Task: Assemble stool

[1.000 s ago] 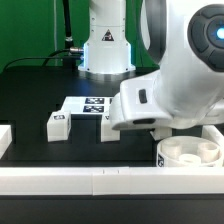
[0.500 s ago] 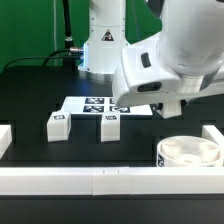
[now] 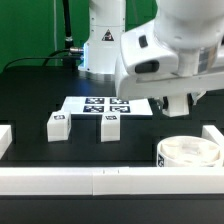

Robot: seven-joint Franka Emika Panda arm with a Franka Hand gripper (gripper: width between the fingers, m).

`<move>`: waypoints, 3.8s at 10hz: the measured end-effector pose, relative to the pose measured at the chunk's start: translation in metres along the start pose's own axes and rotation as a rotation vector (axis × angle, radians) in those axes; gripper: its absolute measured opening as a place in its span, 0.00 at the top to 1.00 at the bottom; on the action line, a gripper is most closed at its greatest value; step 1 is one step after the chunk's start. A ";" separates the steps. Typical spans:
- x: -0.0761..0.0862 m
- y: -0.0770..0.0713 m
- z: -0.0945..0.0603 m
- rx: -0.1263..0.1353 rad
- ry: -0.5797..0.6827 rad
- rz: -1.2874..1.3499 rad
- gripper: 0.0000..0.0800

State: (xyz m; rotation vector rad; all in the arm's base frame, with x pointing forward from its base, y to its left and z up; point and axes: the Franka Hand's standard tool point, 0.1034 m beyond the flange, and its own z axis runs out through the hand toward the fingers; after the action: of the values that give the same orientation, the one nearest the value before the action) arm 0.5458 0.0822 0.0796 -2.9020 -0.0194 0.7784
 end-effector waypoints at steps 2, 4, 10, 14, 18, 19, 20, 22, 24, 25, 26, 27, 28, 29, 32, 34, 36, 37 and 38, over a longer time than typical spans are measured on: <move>0.009 -0.008 -0.023 -0.006 0.123 -0.010 0.59; 0.012 -0.005 -0.021 -0.016 0.279 -0.007 0.59; 0.017 -0.025 -0.063 -0.017 0.659 -0.020 0.59; 0.021 -0.023 -0.060 -0.020 0.904 -0.029 0.59; 0.026 -0.024 -0.058 -0.015 0.918 -0.029 0.59; 0.026 -0.024 -0.058 -0.015 0.917 -0.029 0.59; 0.027 -0.024 -0.058 -0.013 0.916 -0.026 0.59; 0.043 -0.019 -0.068 0.019 0.919 -0.002 0.59; 0.046 -0.033 -0.069 0.040 0.927 0.000 0.59; 0.047 -0.031 -0.070 0.030 0.956 -0.012 0.59; 0.047 -0.030 -0.068 0.029 0.954 -0.011 0.59; 0.049 -0.032 -0.071 0.030 1.001 -0.012 0.59; 0.051 -0.034 -0.074 0.033 1.122 -0.013 0.59; 0.053 -0.032 -0.065 0.031 1.150 -0.012 0.59; 0.055 -0.026 -0.060 0.023 1.136 -0.013 0.59; 0.052 -0.026 -0.061 0.021 1.135 -0.015 0.59; 0.048 -0.027 -0.065 0.019 1.141 -0.020 0.59; 0.049 -0.027 -0.064 0.018 1.139 -0.021 0.59; 0.049 -0.027 -0.064 0.018 1.139 -0.021 0.59</move>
Offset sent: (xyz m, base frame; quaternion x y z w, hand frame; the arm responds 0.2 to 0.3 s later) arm 0.0000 0.0000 0.0000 0.0000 0.1938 0.0000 0.9810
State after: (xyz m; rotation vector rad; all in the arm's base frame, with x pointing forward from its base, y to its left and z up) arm 0.6203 0.1027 0.1136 -2.8559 0.0723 -0.9088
